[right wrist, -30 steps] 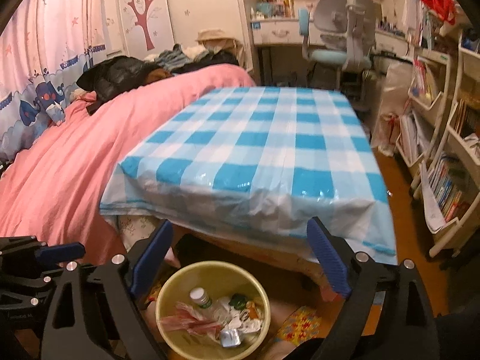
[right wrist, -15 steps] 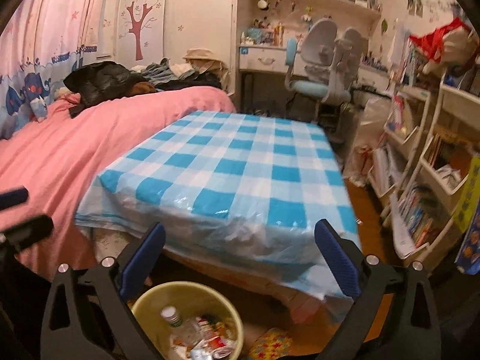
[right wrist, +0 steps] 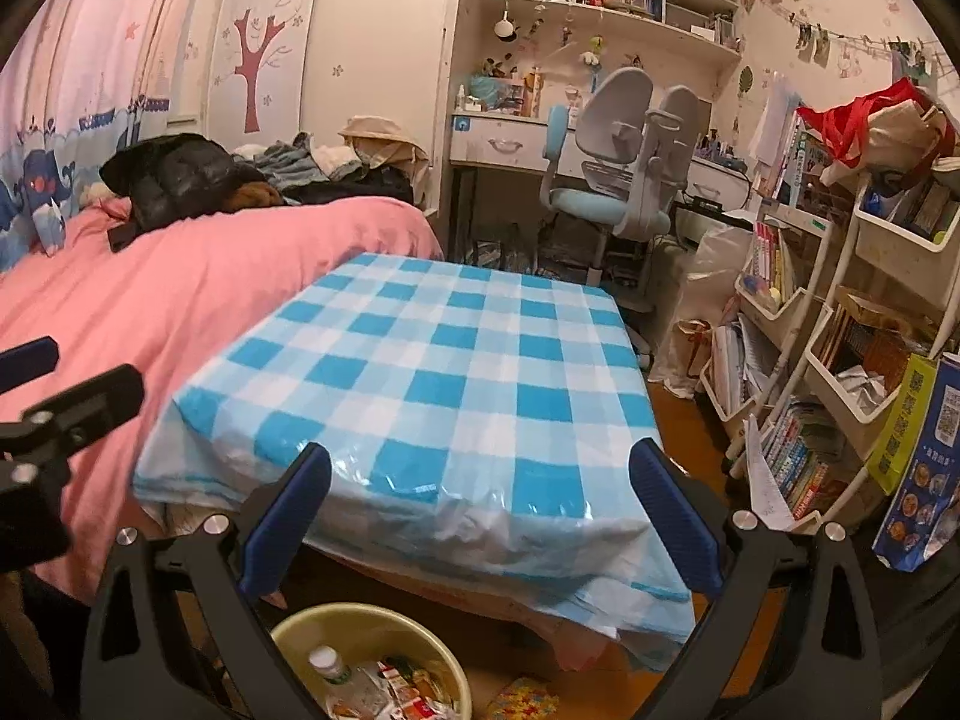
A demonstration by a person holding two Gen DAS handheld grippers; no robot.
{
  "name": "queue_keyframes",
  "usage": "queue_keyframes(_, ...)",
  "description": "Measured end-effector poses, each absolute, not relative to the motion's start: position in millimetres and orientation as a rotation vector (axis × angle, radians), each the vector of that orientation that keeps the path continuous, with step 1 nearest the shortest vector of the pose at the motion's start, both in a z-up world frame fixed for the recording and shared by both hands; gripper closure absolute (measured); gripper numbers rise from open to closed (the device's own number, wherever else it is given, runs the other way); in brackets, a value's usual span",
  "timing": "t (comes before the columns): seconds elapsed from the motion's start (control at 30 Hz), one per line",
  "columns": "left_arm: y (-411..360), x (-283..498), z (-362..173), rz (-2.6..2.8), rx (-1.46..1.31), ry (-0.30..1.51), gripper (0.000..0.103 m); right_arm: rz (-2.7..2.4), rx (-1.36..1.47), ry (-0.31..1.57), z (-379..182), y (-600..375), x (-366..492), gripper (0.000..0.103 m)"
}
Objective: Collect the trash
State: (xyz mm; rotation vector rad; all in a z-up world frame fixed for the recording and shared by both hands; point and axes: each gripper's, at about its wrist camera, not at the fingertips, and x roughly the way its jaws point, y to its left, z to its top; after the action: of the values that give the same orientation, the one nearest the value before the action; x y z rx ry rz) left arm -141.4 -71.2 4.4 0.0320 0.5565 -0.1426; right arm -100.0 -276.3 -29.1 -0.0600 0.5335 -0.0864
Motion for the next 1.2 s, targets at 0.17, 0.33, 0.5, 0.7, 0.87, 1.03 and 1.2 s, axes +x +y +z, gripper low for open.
queue_keyframes(0.17,-69.1,-118.6,14.3,-0.098,0.011,0.530,0.008,-0.081,-0.064,0.522,-18.3,-276.6,-84.8,0.008)
queue_keyframes(0.33,-64.6,-89.4,26.0,-0.053,-0.029,0.506,0.008,-0.078,-0.067,0.531,-11.6,-279.8,-65.7,0.008)
queue_keyframes(0.5,-67.7,-61.7,32.7,-0.032,-0.028,0.493,0.008,-0.078,-0.081,0.511,-0.7,-281.8,-51.4,0.008)
queue_keyframes(0.7,-74.4,-45.2,27.8,-0.036,-0.035,0.520,0.008,-0.079,-0.037,0.540,-9.6,-288.7,-39.0,0.008)
queue_keyframes(0.87,-88.1,-44.9,26.1,-0.031,0.025,0.511,0.008,-0.076,-0.023,0.538,-8.8,-290.8,-35.9,0.008)
queue_keyframes(1.03,-90.8,-46.2,22.8,-0.028,0.013,0.519,0.008,-0.080,0.007,0.542,-8.0,-296.4,-34.0,0.008)
queue_keyframes(1.2,-95.7,-49.8,21.2,-0.019,0.034,0.512,0.008,-0.087,0.000,0.537,-6.9,-297.2,-33.1,0.008)
